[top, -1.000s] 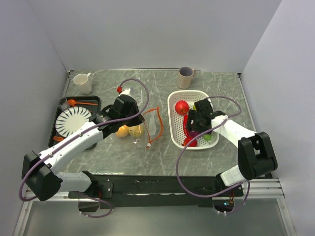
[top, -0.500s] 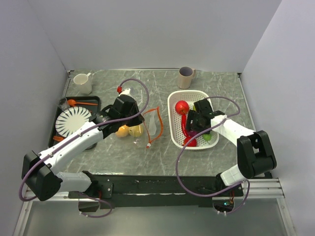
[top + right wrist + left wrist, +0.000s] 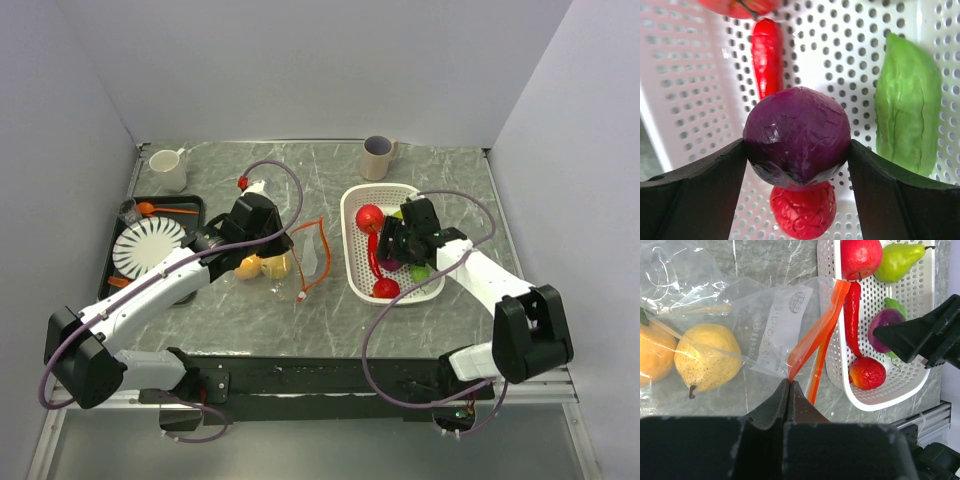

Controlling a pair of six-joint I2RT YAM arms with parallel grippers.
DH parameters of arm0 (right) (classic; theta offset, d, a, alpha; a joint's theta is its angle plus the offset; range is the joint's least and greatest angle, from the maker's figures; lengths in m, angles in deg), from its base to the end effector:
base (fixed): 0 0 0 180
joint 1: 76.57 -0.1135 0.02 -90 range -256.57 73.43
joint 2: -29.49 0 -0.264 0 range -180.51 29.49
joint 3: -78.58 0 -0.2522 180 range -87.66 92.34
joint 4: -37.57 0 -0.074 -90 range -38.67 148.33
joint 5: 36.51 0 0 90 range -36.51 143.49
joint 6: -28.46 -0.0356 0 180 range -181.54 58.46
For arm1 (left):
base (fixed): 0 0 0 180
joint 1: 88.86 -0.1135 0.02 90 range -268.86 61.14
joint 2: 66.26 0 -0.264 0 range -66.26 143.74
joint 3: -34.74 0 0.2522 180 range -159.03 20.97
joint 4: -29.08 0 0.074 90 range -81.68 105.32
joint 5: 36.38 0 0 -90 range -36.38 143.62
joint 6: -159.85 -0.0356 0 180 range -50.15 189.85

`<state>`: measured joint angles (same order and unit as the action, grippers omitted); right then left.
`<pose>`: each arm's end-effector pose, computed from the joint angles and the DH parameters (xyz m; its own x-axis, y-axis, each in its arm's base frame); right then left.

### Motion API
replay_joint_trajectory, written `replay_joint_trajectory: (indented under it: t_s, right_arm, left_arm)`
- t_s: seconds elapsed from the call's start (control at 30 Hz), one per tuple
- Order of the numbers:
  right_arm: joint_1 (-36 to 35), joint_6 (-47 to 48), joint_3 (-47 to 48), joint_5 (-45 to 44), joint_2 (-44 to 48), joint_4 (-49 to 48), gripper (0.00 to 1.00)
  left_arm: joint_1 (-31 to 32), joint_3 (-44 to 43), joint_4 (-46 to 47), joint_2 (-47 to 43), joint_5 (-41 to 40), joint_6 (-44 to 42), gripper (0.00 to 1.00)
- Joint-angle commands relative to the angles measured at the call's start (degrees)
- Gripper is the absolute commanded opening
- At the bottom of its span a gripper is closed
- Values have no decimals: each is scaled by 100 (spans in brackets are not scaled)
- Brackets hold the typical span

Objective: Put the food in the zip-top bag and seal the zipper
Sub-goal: Pick up the fake fruit from the bin.

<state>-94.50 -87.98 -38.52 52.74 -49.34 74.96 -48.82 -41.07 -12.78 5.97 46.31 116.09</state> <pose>0.2635 0.0848 0.2154 -0.8170 0.2036 -0.5395 0.0708 0.9639 0.2566 0.2149 -0.1747 0.3129 -0.7337 -0.3192 -0.5999 0.0459 0.8575 -0.5124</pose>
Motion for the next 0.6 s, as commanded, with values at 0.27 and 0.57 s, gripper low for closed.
replay_joint_trajectory:
  t_s: [0.27, 0.57]
  right_arm:
    - [36, 7, -116, 839, 868, -96, 50]
    - [-43, -511, -388, 1762, 1747, -597, 50]
  left_arm:
    - [-22, -45, 278, 90, 204, -36, 1]
    - [-22, -89, 322, 213, 274, -36, 1]
